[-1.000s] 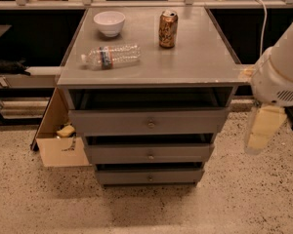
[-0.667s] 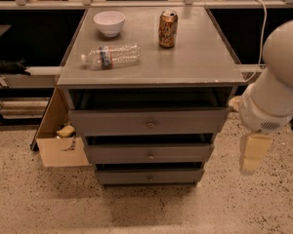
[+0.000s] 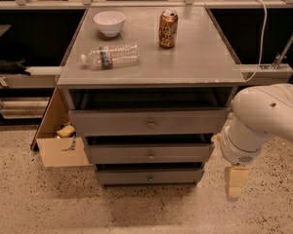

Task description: Open middle drawer

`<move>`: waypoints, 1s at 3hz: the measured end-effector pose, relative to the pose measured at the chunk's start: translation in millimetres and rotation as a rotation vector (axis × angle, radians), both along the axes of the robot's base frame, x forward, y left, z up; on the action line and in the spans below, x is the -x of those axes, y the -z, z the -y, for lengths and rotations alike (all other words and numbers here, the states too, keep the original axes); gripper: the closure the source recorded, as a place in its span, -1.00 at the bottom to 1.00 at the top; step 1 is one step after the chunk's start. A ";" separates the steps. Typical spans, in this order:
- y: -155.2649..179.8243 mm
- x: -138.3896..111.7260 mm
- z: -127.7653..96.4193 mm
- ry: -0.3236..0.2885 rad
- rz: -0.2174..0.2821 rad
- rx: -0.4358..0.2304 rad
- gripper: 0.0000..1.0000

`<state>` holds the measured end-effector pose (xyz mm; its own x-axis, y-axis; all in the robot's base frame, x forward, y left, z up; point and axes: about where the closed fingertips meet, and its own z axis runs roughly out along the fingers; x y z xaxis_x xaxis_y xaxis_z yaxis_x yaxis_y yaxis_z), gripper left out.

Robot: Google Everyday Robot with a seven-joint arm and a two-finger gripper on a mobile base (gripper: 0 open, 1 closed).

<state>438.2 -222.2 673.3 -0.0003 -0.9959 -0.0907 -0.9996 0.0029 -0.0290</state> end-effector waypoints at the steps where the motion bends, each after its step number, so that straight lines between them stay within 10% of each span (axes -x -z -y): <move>1: 4.8 -1.6 -0.5 -0.007 0.001 0.000 -1.00; 3: 99.5 -41.4 -22.4 -0.165 0.024 -0.007 -1.00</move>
Offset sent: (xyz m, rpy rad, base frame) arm 0.0196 0.0061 -0.0567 0.0055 -0.0158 0.0760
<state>479.6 -199.7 573.8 0.1652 -0.9816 -0.0956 -0.9855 -0.1607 -0.0538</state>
